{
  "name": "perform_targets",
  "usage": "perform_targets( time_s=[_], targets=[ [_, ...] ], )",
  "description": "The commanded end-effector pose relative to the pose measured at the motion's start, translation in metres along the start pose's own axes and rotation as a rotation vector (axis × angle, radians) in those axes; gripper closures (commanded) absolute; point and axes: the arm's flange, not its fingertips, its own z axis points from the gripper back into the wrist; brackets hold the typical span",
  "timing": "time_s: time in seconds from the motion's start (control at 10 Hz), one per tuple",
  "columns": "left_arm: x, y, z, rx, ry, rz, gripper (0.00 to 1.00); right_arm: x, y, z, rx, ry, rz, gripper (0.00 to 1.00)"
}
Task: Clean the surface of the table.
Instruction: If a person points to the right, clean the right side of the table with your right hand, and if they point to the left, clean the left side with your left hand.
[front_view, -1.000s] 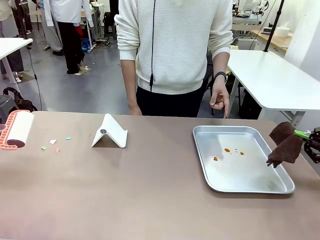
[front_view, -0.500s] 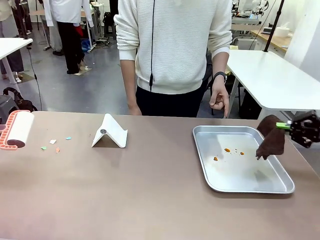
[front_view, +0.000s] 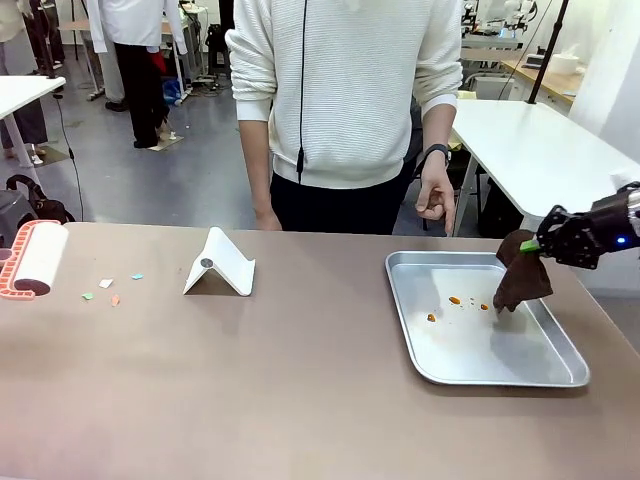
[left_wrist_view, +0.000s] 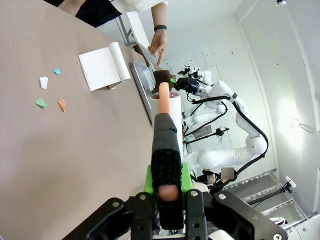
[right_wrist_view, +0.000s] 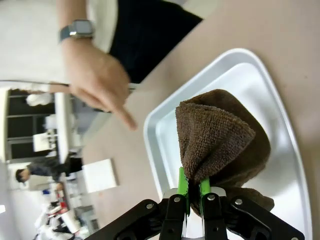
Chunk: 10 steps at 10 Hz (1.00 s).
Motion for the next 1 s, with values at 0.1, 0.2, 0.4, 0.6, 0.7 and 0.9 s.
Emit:
perform_targets(
  time_s=[0.1, 0.2, 0.4, 0.6, 0.7, 0.9],
  targets=[
    [-0.001, -0.005, -0.002, 0.000, -0.003, -0.018, 1.00, 0.016, 0.007, -0.025, -0.190, 0.137, 0.018, 0.91],
    [-0.001, -0.005, -0.002, 0.000, -0.003, -0.018, 1.00, 0.018, 0.008, -0.040, -0.255, 0.185, 0.041, 0.91],
    [-0.001, -0.005, -0.002, 0.000, -0.003, -0.018, 1.00, 0.021, 0.008, -0.072, -0.304, 0.238, 0.040, 0.91],
    [-0.001, -0.005, -0.002, 0.000, -0.003, -0.018, 1.00, 0.019, 0.013, -0.104, -0.308, 0.270, 0.037, 0.91],
    [-0.001, -0.005, -0.002, 0.000, -0.003, -0.018, 1.00, 0.017, 0.016, -0.113, -0.303, 0.276, 0.038, 0.91],
    [-0.001, -0.005, -0.002, 0.000, -0.003, -0.018, 1.00, 0.010, 0.027, -0.130, -0.274, 0.286, 0.050, 0.91]
  ],
)
